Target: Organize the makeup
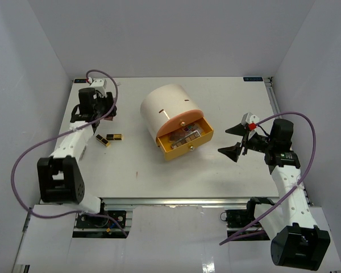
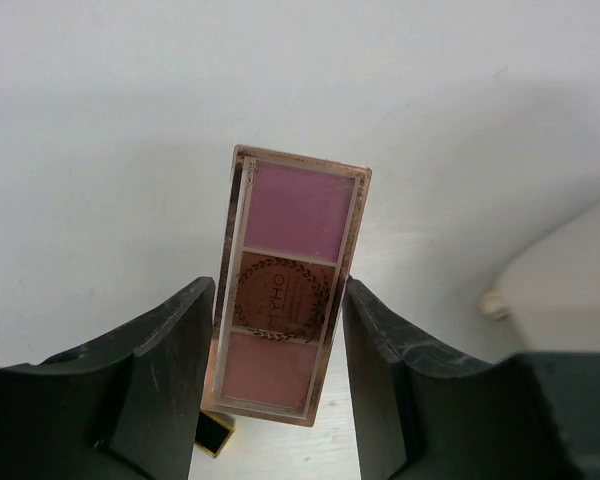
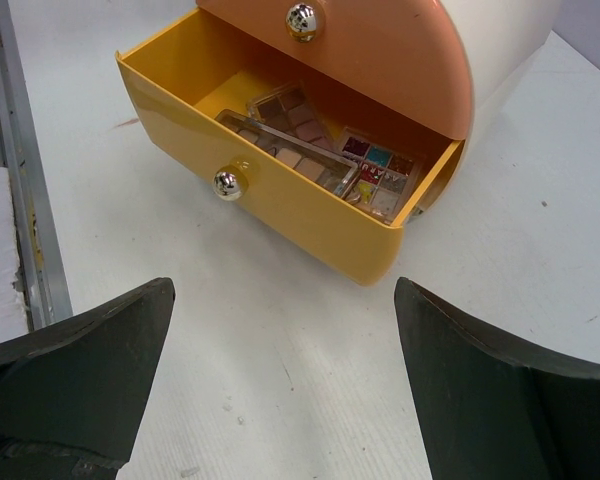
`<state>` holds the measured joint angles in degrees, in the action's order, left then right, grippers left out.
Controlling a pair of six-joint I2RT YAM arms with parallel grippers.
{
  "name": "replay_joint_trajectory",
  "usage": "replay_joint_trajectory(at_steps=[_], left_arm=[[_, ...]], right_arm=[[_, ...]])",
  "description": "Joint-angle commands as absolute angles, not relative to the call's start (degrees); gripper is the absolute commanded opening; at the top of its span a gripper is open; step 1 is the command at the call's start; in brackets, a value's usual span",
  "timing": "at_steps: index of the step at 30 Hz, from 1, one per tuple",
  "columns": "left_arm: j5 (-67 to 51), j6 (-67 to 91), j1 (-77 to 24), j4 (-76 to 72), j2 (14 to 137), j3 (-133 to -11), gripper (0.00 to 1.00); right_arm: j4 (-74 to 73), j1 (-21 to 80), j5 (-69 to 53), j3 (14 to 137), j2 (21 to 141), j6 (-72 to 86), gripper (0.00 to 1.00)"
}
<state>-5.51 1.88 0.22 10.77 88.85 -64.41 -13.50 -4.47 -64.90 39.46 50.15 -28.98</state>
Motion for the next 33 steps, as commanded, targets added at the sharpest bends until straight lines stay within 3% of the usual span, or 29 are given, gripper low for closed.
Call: replay_joint_trajectory(at_steps=[1,5,13,23,30,33], left_arm=[[-16.05,9.01,-0.21,3.95,70.18,-57.14,0.15],[-21.58,11.72,-6.26,3.93,59.82,-52.84,0.14],[-10.17,10.10,-30.43,7.56,53.20,-51.95,0.14],[13.03,4.35,-53.46,7.71,63.19,-57.87,0.14],[34.04,0.99,-61.31,7.73,74.73,-61.50,0.16],[36.84,-1.84,-61.86,7.05,77.99,-62.73,0.18]], right_arm=[[-12.83,-4.92,-66.47,38.61,49.46,-30.18,0.97],[-12.92,-5.03,-66.03,38.57,49.90,-30.62,0.97],[-12.92,-5.80,-64.52,38.15,50.80,-31.38,0.97],[-12.92,-7.94,-65.13,37.88,51.65,-31.64,0.97],[-12.92,-8.52,-65.82,37.71,51.51,-31.55,0.98],[-13.00,-8.70,-66.34,37.71,51.33,-31.46,0.97]])
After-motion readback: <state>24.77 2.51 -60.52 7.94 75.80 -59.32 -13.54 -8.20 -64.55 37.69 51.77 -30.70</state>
